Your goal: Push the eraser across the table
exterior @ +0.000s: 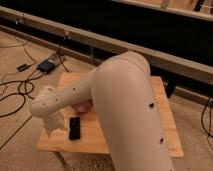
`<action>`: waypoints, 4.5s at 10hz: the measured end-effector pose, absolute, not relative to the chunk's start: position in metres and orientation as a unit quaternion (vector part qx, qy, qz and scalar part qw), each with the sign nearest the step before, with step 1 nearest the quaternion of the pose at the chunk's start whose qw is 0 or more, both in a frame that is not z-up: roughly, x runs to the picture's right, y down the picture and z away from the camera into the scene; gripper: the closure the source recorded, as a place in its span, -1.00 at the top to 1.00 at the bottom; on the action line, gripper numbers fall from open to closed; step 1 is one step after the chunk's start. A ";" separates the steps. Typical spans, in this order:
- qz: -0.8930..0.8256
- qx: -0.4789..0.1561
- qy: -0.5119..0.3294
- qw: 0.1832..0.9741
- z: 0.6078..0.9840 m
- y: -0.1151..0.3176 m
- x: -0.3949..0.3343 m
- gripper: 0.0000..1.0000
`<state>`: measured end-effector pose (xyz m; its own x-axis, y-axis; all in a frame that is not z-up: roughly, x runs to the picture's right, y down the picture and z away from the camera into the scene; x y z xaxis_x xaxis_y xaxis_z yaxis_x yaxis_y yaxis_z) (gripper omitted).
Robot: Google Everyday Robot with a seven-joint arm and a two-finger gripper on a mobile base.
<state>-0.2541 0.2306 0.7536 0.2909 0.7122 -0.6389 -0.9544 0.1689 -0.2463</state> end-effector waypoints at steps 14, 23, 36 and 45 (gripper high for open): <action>0.581 -0.321 0.198 0.721 0.831 0.220 -0.255 0.30; 0.629 -0.291 0.232 0.683 0.830 0.212 -0.167 0.30; 0.649 -0.266 0.254 0.665 0.779 0.208 -0.078 0.30; 0.539 -0.250 0.279 0.754 0.742 0.246 -0.099 0.30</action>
